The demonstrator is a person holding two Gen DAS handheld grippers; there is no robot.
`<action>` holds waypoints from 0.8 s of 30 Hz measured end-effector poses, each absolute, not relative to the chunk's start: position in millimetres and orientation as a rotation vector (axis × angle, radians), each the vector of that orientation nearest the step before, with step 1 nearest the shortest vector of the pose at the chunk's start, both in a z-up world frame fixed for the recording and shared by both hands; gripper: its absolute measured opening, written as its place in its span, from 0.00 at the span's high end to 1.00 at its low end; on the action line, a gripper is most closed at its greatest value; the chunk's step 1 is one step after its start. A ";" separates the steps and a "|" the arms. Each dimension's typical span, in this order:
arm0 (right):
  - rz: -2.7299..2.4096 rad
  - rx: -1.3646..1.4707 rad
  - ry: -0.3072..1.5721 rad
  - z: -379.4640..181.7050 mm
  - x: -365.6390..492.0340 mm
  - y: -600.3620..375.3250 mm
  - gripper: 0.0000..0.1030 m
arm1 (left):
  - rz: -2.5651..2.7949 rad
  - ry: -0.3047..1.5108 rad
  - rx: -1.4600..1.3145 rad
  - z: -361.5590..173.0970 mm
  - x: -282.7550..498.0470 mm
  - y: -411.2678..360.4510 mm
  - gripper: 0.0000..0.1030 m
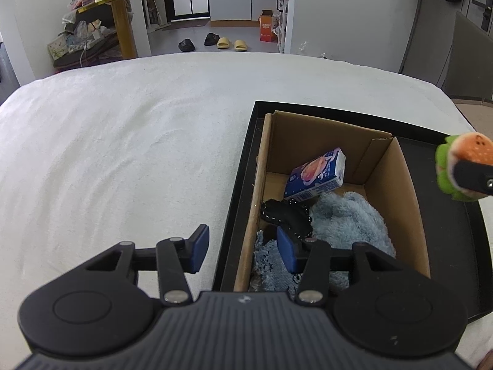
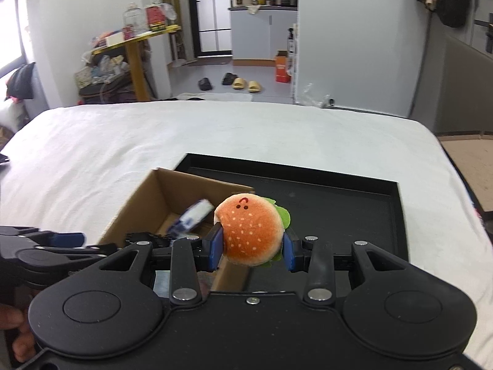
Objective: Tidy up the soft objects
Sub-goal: 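Lift the hamburger plush with the right gripper and carry it over the box, then lower the hamburger plush into the box and open the right gripper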
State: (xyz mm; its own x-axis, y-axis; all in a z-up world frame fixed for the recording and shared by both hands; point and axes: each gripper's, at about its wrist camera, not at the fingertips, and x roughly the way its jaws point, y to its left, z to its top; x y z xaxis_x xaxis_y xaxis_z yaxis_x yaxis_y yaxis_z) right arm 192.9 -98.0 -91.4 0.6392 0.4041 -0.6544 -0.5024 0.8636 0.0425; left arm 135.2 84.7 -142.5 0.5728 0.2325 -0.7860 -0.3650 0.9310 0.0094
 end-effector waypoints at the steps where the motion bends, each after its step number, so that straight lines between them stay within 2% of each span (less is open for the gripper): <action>1: 0.531 -0.150 0.710 -91.7 192.5 -94.9 0.63 | 0.348 0.895 -0.166 -142.9 135.2 85.4 0.56; 5: 0.556 -0.177 0.720 -94.2 192.2 -79.4 0.63 | 0.329 0.898 -0.179 -144.8 136.1 86.6 0.64; 7: 0.560 -0.182 0.727 -95.4 191.7 -72.8 0.63 | 0.316 0.907 -0.185 -146.4 137.3 87.2 0.78; 10: 0.567 -0.192 0.730 -97.5 191.6 -64.2 0.63 | 0.302 0.914 -0.207 -148.8 137.9 89.8 0.86; 18: 0.556 -0.211 0.736 -103.9 192.8 -46.5 0.62 | 0.303 0.924 -0.199 -151.2 140.9 89.2 0.86; 20: 0.550 -0.209 0.732 -103.5 193.5 -46.5 0.59 | 0.300 0.927 -0.206 -151.8 140.9 90.5 0.86; 22: 0.539 -0.225 0.731 -104.1 193.2 -45.6 0.50 | 0.299 0.929 -0.216 -151.7 141.2 91.8 0.86; 24: 0.537 -0.232 0.738 -105.8 192.3 -47.6 0.50 | 0.297 0.933 -0.219 -152.0 142.2 91.6 0.86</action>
State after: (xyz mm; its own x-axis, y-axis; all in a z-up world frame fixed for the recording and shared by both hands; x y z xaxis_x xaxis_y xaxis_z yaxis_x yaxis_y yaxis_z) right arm 192.3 -47.6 -105.8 0.6132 0.3816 -0.6916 -0.5404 0.8413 -0.0149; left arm 142.2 91.6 -152.0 0.5595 0.1563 -0.8140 -0.3436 0.9374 -0.0562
